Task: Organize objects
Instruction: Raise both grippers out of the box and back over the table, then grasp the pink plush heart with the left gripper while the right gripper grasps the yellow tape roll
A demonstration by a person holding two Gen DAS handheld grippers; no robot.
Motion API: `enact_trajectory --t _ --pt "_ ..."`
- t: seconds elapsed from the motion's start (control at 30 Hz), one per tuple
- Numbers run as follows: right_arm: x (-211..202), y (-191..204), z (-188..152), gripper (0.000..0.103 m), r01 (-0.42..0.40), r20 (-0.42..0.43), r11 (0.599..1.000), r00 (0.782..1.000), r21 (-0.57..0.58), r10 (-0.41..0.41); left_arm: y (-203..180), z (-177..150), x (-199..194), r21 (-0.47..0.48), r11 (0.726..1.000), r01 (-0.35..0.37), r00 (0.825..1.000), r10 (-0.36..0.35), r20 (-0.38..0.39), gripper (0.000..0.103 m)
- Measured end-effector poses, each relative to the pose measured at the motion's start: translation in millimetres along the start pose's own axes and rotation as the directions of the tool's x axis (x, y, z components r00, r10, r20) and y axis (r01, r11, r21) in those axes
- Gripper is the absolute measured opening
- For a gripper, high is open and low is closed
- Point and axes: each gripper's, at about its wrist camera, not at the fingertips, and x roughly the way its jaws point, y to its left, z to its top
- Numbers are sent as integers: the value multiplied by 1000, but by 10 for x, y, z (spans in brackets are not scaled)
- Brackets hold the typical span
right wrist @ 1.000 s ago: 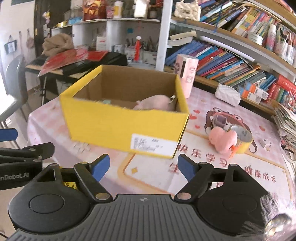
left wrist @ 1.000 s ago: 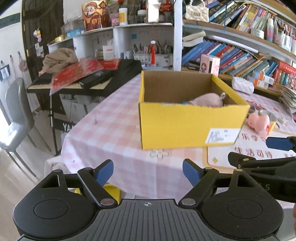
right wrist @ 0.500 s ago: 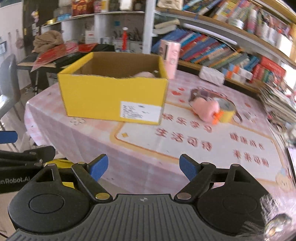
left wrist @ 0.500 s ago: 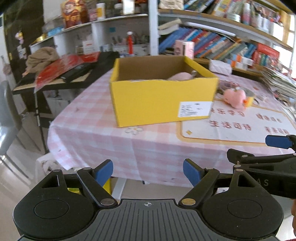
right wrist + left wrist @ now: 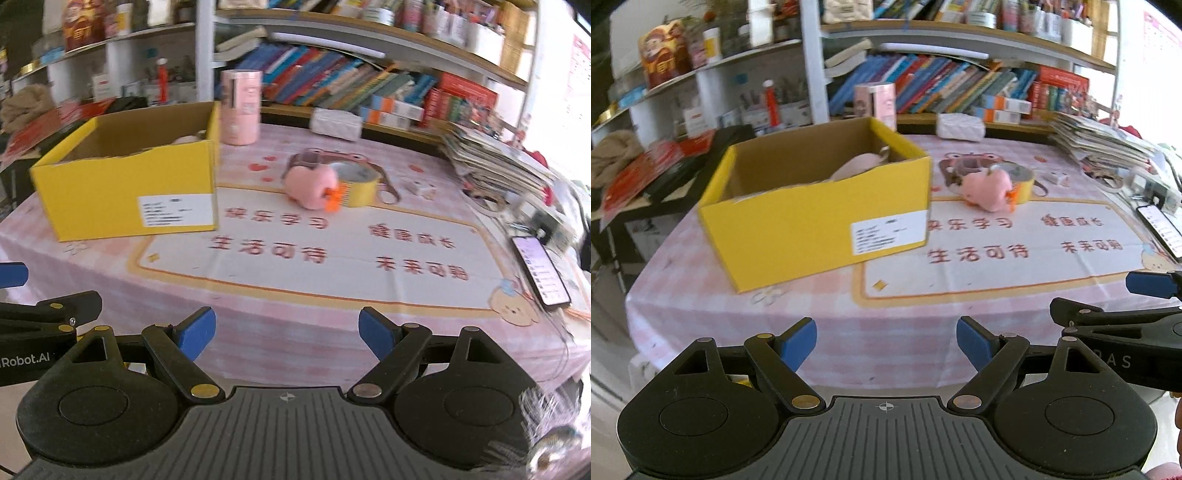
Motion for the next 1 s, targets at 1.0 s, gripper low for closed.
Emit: enact_trajectory --t 1.0 --pt "968 -1122 838 85 30 -37 998 999 53 -28 -814 898 967 9 999 38 999 -38 1 85"
